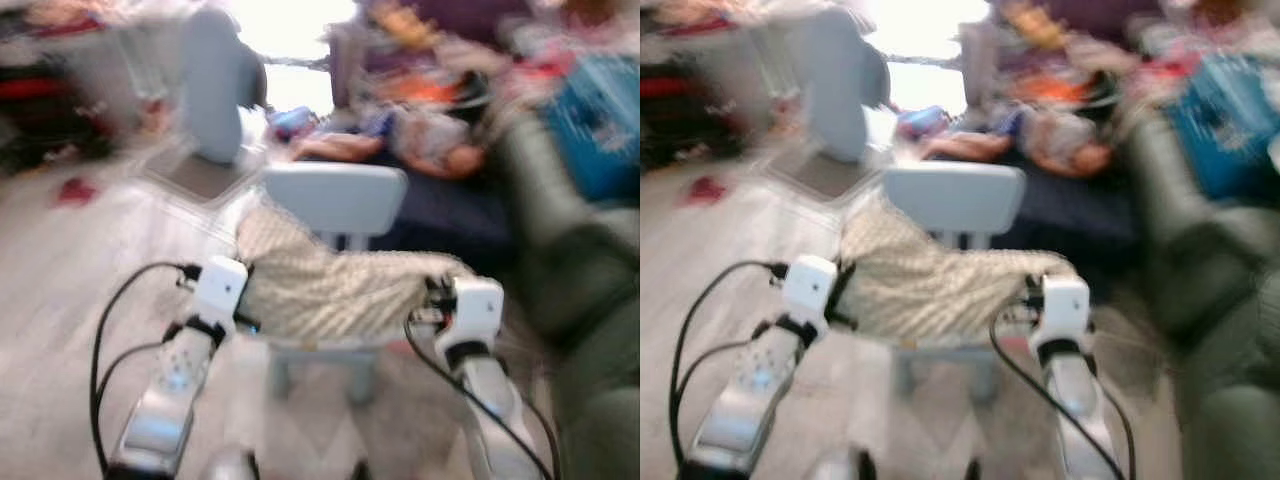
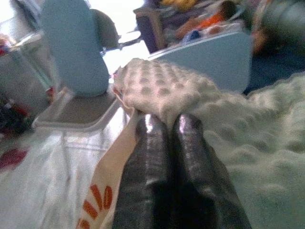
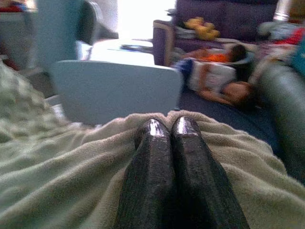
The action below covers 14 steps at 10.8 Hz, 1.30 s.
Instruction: Move the pillow to the sofa
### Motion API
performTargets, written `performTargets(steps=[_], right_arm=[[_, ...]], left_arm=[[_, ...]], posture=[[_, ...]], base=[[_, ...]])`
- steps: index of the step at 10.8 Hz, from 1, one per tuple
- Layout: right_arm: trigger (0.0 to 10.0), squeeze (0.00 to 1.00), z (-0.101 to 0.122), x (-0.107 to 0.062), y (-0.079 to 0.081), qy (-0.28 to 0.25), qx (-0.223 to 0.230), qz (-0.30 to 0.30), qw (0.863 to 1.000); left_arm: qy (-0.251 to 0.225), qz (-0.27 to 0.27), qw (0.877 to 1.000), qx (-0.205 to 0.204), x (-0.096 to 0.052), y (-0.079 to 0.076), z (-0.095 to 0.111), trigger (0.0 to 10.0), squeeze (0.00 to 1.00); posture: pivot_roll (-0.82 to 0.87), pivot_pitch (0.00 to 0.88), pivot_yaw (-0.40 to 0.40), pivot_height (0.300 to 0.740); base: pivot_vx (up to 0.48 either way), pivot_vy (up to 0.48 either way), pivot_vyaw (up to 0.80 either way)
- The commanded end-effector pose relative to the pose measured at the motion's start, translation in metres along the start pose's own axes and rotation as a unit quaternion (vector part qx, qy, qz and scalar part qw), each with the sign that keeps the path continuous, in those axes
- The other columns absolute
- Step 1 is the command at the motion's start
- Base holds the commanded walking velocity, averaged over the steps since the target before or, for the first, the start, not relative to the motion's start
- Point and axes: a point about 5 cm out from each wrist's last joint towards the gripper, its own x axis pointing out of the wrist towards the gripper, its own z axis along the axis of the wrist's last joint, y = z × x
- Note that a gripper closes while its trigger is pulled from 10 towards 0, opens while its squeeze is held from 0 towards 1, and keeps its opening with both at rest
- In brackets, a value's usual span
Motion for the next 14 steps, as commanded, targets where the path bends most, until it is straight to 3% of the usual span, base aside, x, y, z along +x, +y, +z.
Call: performTargets(steps=[1,3,4,5,6,7,8,9,10,11,12,13,14], right_arm=[[10.0,0.00,0.004,-0.004,-0.005,-0.009,0.001,-0.006,1.000],[10.0,0.00,0.004,-0.017,-0.011,0.002,0.001,-0.007,1.000],[10.0,0.00,-0.004,-0.025,-0.010,0.020,0.009,-0.007,1.000],[10.0,0.00,-0.026,-0.035,-0.007,0.060,0.023,-0.015,0.998],[10.0,0.00,-0.030,-0.043,-0.008,0.076,0.013,-0.010,0.997],[10.0,0.00,-0.027,-0.049,-0.012,0.077,0.013,-0.009,0.997],[10.0,0.00,-0.018,-0.044,-0.015,0.065,0.007,-0.010,0.998],[10.0,0.00,-0.005,-0.026,-0.016,0.044,0.006,-0.016,0.999],[10.0,0.00,0.010,-0.001,-0.013,-0.008,0.035,-0.023,0.999],[10.0,0.00,0.008,0.004,-0.021,0.009,0.018,-0.058,0.998],[10.0,0.00,0.028,0.008,-0.013,-0.018,0.039,-0.024,0.999],[10.0,0.00,0.016,0.010,-0.015,-0.008,0.013,-0.024,1.000],[10.0,0.00,0.015,0.013,-0.018,-0.011,0.053,-0.054,0.997]], left_arm=[[0.005,-0.007,1.000,-0.003,-0.005,-0.003,-0.001,10.0,0.00],[0.019,-0.007,1.000,-0.010,-0.025,-0.006,-0.006,10.0,0.00],[0.030,-0.016,0.999,-0.015,-0.033,-0.007,-0.013,10.0,0.00],[0.056,-0.015,0.998,-0.012,-0.042,-0.010,-0.031,10.0,0.00],[0.057,-0.003,0.998,-0.013,-0.045,-0.010,-0.029,10.0,0.00],[0.066,-0.007,0.998,-0.003,-0.052,-0.013,-0.028,10.0,0.00],[0.071,0.005,0.997,-0.009,-0.057,-0.006,-0.026,10.0,0.00],[0.058,0.008,0.998,-0.008,-0.049,0.001,-0.015,10.0,0.00],[0.026,0.006,1.000,-0.001,-0.027,0.005,-0.011,10.0,0.00],[0.037,0.035,0.997,0.050,-0.015,0.015,-0.015,10.0,0.00],[0.004,0.038,0.999,0.013,-0.004,0.022,0.009,10.0,0.00],[0.009,0.039,0.998,0.044,0.003,0.023,0.002,10.0,0.00],[-0.007,0.046,0.999,0.021,0.006,0.025,0.010,10.0,0.00]], posture=[[0.00,0.038,0.000,0.740],[0.00,0.092,-0.021,0.740],[0.01,0.095,-0.028,0.740],[0.00,0.110,-0.037,0.740],[0.02,0.144,-0.042,0.740],[0.04,0.146,-0.044,0.740],[0.03,0.155,-0.039,0.740],[0.01,0.168,-0.009,0.740],[0.00,0.165,-0.008,0.740],[0.01,0.084,-0.012,0.740],[0.01,0.074,-0.010,0.740],[0.01,0.044,0.009,0.740],[0.02,0.003,0.018,0.740]], base=[[-0.247,0.000,0.00],[-0.122,0.000,0.00],[0.000,0.000,0.00],[0.000,0.000,0.00],[0.000,0.000,0.00],[0.000,0.000,0.00],[0.000,0.000,0.00],[0.000,0.000,0.00],[0.000,0.000,0.00],[0.000,0.000,0.00],[0.000,0.000,0.00],[0.000,0.000,0.00],[0.000,0.000,0.00]])
